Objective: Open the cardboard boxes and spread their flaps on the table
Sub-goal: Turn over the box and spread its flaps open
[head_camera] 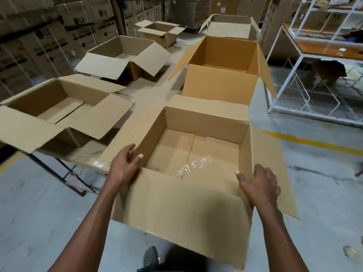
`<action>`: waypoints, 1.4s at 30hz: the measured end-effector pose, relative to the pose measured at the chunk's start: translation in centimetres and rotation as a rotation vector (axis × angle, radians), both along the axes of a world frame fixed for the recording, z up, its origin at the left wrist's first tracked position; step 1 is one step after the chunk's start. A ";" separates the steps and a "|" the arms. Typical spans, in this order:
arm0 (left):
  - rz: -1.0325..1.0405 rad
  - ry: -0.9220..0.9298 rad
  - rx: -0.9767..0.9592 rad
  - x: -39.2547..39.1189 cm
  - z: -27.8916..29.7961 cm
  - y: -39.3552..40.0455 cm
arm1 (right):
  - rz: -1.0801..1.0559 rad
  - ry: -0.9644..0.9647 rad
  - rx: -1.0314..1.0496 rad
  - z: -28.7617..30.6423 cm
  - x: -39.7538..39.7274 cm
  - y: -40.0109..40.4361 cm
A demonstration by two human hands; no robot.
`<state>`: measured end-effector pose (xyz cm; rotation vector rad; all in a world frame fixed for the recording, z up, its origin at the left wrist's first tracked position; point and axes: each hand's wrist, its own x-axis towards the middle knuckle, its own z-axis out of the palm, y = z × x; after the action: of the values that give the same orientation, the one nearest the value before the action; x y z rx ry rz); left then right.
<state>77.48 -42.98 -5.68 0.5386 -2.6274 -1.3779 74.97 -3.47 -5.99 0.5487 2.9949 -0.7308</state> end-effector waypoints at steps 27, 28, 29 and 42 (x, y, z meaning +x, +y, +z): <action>0.623 0.239 0.469 28.8 0.2 -24.7 | 0.683 -0.114 -0.946 0.7 17.4 -48.0; 0.646 0.246 0.479 29.4 0.2 -26.3 | 0.709 -0.126 -0.929 0.5 17.8 -49.7; 0.659 0.259 0.489 29.8 0.3 -27.8 | 0.734 -0.130 -0.910 0.5 18.0 -51.4; 0.722 0.260 0.528 25.3 -0.1 -52.2 | 0.784 -0.248 -0.945 -1.1 11.7 -80.0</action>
<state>102.78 -95.16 -5.79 1.1288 -1.5857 -1.6884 86.67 -83.49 -7.04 -0.4939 1.9735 -1.5828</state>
